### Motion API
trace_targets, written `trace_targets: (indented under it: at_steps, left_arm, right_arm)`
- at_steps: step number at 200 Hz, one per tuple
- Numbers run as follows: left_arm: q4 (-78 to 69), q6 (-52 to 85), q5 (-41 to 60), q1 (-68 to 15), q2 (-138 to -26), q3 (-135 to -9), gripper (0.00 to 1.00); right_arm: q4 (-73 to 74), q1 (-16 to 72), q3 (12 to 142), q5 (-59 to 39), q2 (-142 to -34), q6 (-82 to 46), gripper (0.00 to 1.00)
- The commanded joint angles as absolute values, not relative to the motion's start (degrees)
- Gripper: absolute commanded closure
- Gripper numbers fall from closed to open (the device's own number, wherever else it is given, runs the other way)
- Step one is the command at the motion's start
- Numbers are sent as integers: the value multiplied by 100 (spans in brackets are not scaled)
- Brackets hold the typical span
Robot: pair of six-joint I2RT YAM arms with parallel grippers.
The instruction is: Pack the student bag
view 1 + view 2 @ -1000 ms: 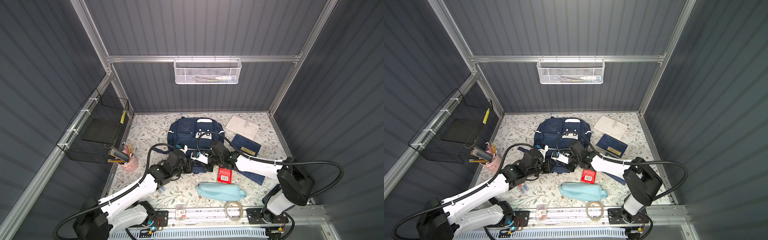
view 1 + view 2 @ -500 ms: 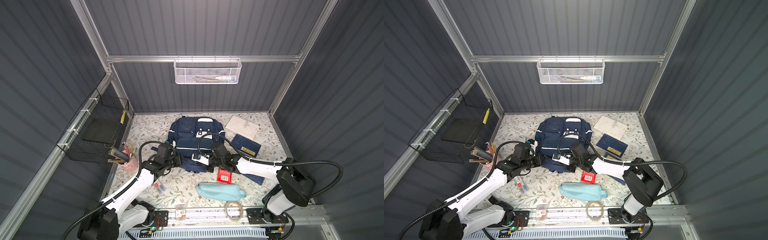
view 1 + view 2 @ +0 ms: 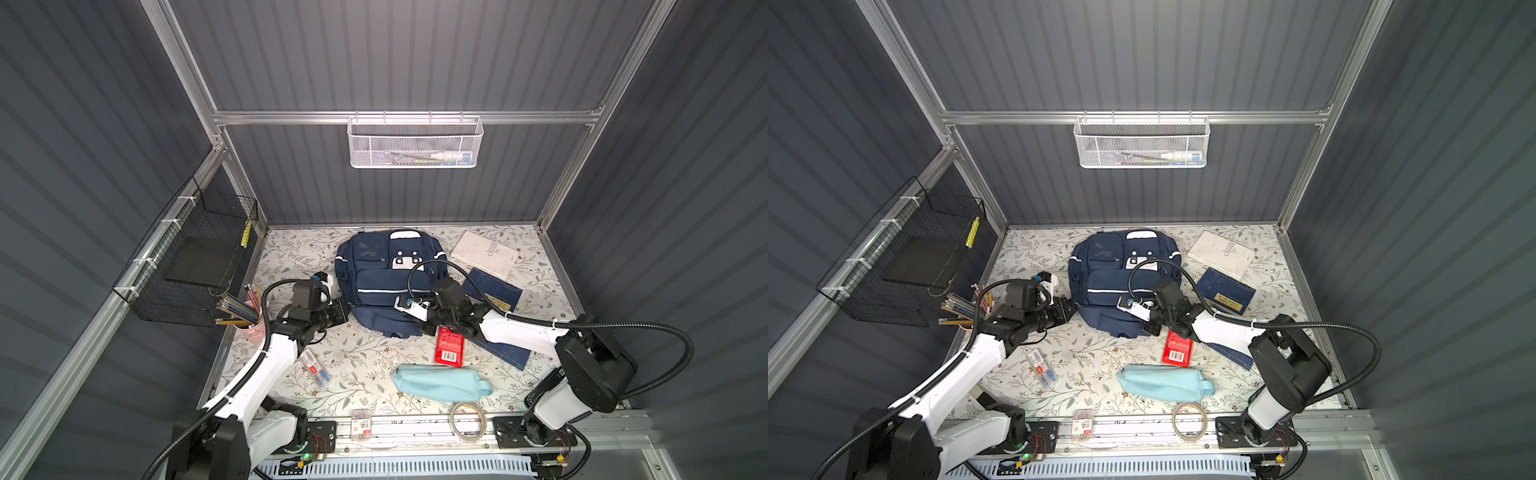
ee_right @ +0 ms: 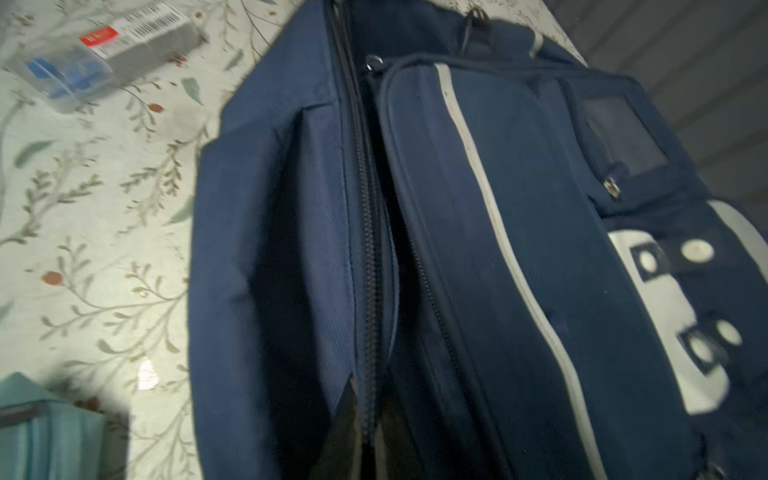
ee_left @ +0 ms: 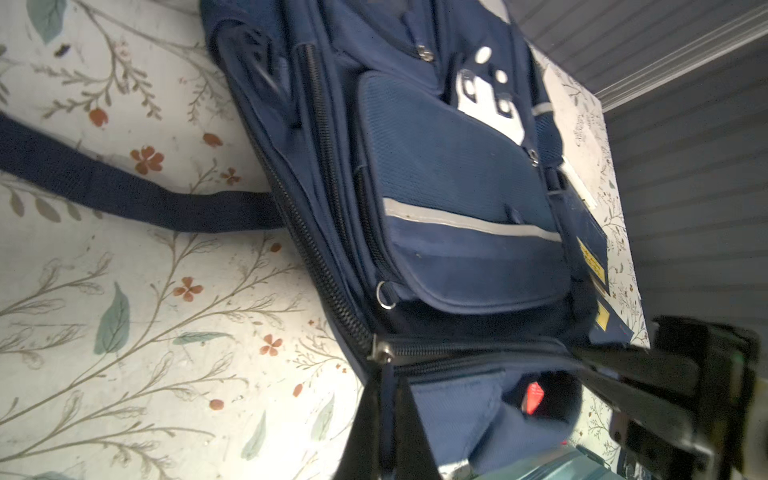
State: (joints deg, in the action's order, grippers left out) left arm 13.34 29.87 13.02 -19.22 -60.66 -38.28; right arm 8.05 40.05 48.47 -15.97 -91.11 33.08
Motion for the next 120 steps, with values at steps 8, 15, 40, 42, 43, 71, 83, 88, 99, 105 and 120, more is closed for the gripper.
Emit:
trace_targets:
  at_steps: [8,15,40,42,43,71,83,88,99,105,120]
  left_arm:
    - [1516,3756,502,-3003,-5453,-3579,100]
    - [1469,3903,406,-3229,-5387,-3536,100]
    - [1034,4135,261,-3772,-5625,-3523,100]
    - [1008,4143,245,-3806,-5667,-3535,100]
    - [992,4141,241,-3819,-5690,-3543,100]
    - [633,4159,132,-4069,-6033,-3705,100]
    - [748,4044,66,-4069,-6127,-3865,100]
    - [825,3988,30,-4069,-6151,-3929,100]
    - [857,3961,36,-4069,-6150,-3993,100]
    - [821,3971,62,-4069,-6137,-3999,100]
    - [734,4042,202,-4069,-6160,-3985,100]
  right_arm:
    - [655,3811,4995,-925,-9106,3125,61]
    - [625,3842,4959,-1030,-9002,3009,55]
    - [515,4185,4760,-1190,-8602,2757,45]
    - [507,4230,4745,-1192,-8573,2755,44]
    - [504,4246,4733,-1202,-8562,2753,44]
    - [747,4675,4582,-1653,-8505,2396,40]
    - [814,4792,4609,-1746,-8647,2322,39]
    - [839,4821,4636,-1757,-8728,2304,39]
    - [838,4851,4733,-1762,-8901,2259,39]
    - [826,4865,4791,-1796,-8976,2242,38]
    - [919,4878,4896,-1764,-9156,2194,40]
